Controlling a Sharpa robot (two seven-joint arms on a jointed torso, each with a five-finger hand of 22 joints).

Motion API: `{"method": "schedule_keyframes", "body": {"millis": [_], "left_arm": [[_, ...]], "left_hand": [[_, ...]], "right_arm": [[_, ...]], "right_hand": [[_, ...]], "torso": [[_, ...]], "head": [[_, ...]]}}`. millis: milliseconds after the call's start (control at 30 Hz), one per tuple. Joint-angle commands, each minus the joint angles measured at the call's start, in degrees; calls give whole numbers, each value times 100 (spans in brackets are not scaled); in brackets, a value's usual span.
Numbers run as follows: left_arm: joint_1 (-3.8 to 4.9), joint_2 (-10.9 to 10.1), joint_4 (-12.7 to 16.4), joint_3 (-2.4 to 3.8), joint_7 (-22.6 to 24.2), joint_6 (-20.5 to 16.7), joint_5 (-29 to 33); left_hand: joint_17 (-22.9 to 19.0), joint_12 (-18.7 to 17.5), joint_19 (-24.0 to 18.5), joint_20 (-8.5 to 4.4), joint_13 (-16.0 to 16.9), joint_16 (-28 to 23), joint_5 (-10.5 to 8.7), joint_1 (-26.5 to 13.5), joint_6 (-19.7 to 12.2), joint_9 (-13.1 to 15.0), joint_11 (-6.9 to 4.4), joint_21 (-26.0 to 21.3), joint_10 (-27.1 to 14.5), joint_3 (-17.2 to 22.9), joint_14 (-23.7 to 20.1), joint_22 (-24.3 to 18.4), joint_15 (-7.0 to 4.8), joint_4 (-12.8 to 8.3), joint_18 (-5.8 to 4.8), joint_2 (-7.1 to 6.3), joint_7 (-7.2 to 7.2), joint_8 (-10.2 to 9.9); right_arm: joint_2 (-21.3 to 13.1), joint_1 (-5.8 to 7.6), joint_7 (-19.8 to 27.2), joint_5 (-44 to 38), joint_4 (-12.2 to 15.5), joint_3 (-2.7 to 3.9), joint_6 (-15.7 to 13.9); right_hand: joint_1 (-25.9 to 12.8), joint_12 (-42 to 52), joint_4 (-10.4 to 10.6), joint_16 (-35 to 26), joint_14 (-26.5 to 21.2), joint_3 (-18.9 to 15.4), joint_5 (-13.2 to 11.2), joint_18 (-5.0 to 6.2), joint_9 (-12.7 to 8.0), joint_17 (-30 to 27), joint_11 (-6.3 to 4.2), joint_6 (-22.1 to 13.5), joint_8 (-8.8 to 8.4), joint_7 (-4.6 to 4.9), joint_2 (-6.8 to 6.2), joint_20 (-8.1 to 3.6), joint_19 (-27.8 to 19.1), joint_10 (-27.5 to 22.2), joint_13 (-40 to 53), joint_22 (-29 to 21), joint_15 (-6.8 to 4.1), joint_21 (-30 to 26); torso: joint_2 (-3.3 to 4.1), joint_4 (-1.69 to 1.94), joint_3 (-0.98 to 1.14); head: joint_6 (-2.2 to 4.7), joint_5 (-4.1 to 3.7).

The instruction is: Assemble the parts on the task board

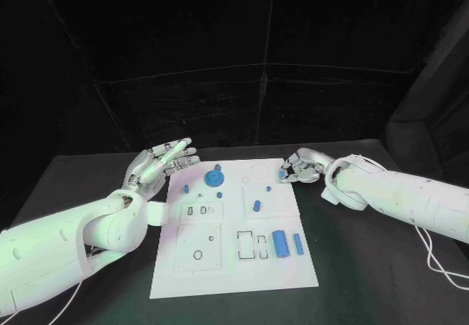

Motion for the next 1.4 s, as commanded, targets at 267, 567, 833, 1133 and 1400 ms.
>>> {"method": "schedule_keyframes", "body": {"millis": [267, 567, 833, 1133, 1400], "left_arm": [[5, -1, 26, 1, -19, 168, -69], [5, -9, 29, 1, -25, 174, -73], [6, -34, 45, 1, -28, 162, -74], [10, -55, 22, 1, -24, 153, -73], [22, -27, -20, 2, -27, 116, 8]], "left_hand": [[-9, -30, -10, 3, -5, -21, 31, 7, -8, -2, -13, 1, 34, 19, 23, -11, -4, -29, 42, 46, 557, -42], [-9, -30, -10, 3, -5, -21, 31, 7, -8, -2, -13, 1, 34, 19, 23, -11, -4, -29, 42, 46, 557, -42], [-9, -31, -10, 3, -5, -21, 31, 7, -7, -2, -12, 1, 34, 19, 23, -11, -4, -29, 42, 46, 557, -42], [-10, -33, -11, 3, -5, -23, 31, 1, 10, -1, -12, 1, 33, 19, 22, -13, -4, -26, 41, 48, 558, -43], [-10, -33, -11, 3, -5, -21, 31, -7, 26, 0, -13, 1, 37, 20, 27, -14, -5, -22, 42, 53, 557, -42]], "right_arm": [[20, 8, -24, -122, 8, 2, -247], [-17, 7, 28, -143, 208, 4, -802], [-207, 15, -167, -188, 682, 13, -1110], [-174, 27, -883, -389, 1478, 123, -1298], [378, 41, -1453, -1072, 1697, 167, -1061]], "right_hand": [[90, 65, -77, 40, 502, 296, -171, -123, 29, 1105, -121, 319, 104, -108, 261, -68, 60, 102, 42, 88, -110, 66], [61, 89, -110, 52, 508, 464, -149, -127, 52, 1131, -170, 441, 143, -165, 332, -113, 69, 143, 71, 105, -154, 76], [19, 83, -106, 53, 509, 498, -129, -130, 55, 1135, -176, 448, 139, -168, 324, -124, 78, 147, 70, 119, -162, 83], [-11, 59, -113, 48, 507, 554, -125, -129, 50, 1126, -178, 427, 117, -167, 323, -132, 77, 141, 53, 111, -167, 80], [-39, 67, -116, 49, 508, 580, -151, -132, 48, 1130, -173, 414, 102, -161, 308, -134, 84, 151, 64, 122, -166, 85]], "torso": [[1, 2, 1], [-3, -5, 4], [-13, 7, -16], [-9, 9, -8], [-41, 52, -47]], "head": [[-9, 5], [-19, 41], [-3, 41], [-3, 131], [-44, 336]]}}
